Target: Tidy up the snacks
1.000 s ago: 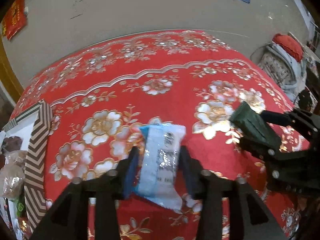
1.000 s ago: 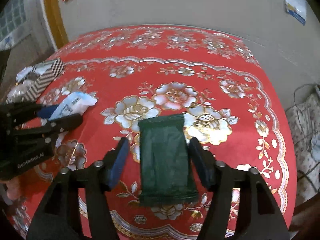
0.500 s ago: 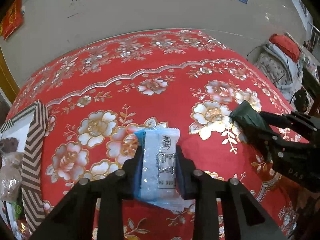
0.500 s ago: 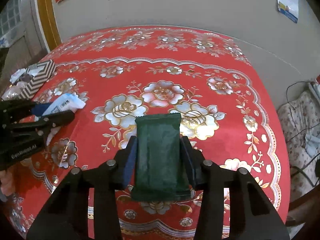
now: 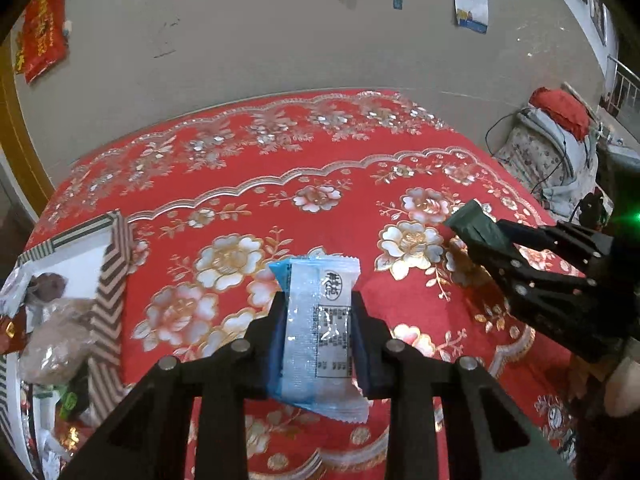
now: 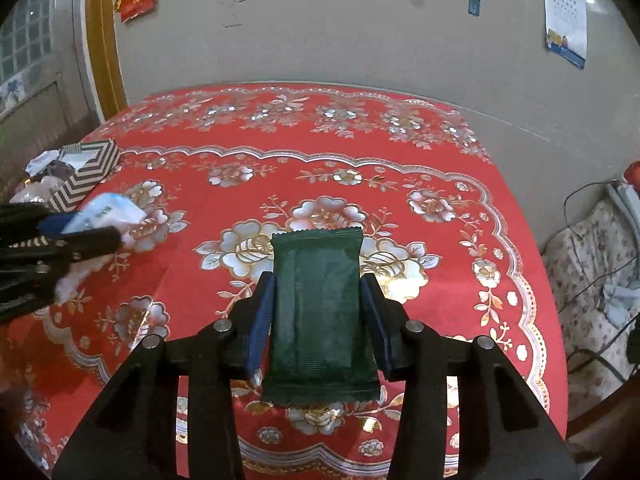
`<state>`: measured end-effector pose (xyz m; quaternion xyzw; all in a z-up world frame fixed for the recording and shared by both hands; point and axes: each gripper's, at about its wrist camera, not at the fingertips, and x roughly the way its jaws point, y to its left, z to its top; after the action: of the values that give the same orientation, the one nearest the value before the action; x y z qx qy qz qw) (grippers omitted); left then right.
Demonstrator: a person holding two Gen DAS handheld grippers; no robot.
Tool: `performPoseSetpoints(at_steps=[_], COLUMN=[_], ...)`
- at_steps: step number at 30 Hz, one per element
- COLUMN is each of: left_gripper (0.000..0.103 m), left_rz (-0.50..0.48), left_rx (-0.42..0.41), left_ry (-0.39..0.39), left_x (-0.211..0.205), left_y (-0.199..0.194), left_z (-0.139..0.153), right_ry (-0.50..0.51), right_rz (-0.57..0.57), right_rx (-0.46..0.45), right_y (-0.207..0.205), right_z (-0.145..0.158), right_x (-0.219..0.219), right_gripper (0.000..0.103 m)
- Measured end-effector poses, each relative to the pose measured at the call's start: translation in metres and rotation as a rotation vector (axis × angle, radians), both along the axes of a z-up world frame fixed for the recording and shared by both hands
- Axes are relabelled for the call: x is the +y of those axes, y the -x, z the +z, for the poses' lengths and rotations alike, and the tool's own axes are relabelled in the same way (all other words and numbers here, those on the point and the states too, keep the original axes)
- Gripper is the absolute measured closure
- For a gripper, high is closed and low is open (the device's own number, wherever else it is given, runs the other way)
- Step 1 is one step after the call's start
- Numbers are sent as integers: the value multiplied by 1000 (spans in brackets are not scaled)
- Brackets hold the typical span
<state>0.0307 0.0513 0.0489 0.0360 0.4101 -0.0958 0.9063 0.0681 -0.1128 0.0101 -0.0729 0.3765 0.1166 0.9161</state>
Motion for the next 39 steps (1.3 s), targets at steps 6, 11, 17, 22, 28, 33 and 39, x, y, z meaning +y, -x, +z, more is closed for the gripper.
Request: performPoseSetpoints(at_steps=[6,11,17,22,28,33,39], left_gripper=[72,72,72,72,72,72,72], left_rz=[21,52,101,146,186,211,238], left_rx=[-12,19,27,11,-31,-59,-67], left_ry=[18,52,77,101,101,99,105], left_x=[22,43,67,87,106,122,144], left_y=[15,20,28,42,53,59,65], left_z=[6,-3,-4,4,15,22,22], right_ry=[-42,-50,-118,-137,-175,-178,-189], right_rz=[-17,0,10,45,56,71,105], right_rx=[-9,1,5,-37,-89,-122,-146], right_y=[7,6,3,17,28,37,49], right_z=[4,7,8,8,17,20,25], right_x=[25,64,106,130,134,145,165], right_gripper=[61,61,61,61,61,61,61])
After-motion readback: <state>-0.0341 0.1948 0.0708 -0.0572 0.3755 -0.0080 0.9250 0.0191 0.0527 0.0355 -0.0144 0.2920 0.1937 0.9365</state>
